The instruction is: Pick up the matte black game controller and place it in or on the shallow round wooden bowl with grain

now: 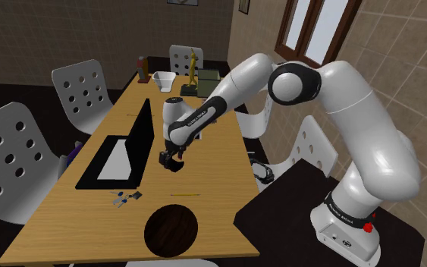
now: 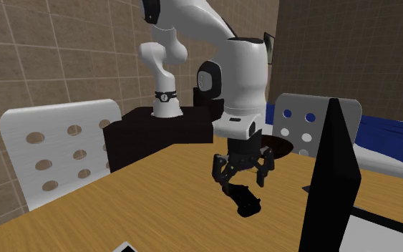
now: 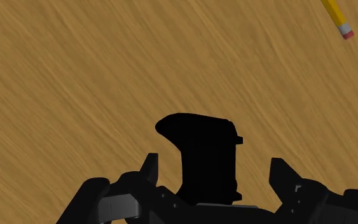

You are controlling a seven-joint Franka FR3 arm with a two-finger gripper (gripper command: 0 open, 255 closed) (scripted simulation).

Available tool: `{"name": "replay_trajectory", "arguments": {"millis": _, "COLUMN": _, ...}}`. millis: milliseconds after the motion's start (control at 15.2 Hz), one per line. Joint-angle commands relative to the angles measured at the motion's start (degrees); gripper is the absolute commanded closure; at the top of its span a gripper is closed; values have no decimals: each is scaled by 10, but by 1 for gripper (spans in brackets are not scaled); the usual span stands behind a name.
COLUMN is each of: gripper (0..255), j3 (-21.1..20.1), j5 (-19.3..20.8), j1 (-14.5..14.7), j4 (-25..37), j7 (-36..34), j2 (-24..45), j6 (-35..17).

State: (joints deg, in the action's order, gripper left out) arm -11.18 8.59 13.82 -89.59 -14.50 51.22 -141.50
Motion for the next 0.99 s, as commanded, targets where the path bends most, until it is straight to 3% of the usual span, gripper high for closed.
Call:
{"name": "replay_trajectory", "arguments": {"millis": 0, "gripper": 0, "j3": 8, "j5": 7, "j1": 9, "j4": 6, "j7": -7, "j2": 11, "j6": -5}}
{"name": "replay_trajectory", "arguments": {"millis": 726, "gripper": 0, "j3": 11, "j5": 10, "j1": 12, "j4": 20, "j7": -8, "j2": 36, "j6": -16}}
{"name": "replay_trajectory", "arguments": {"millis": 792, "gripper": 255, "j3": 11, "j5": 10, "j1": 12, "j4": 20, "j7": -8, "j2": 36, "j6": -16}}
{"name": "replay_trajectory", "arguments": {"millis": 924, "gripper": 255, "j3": 11, "j5": 10, "j1": 12, "j4": 20, "j7": -8, "j2": 36, "j6": -16}}
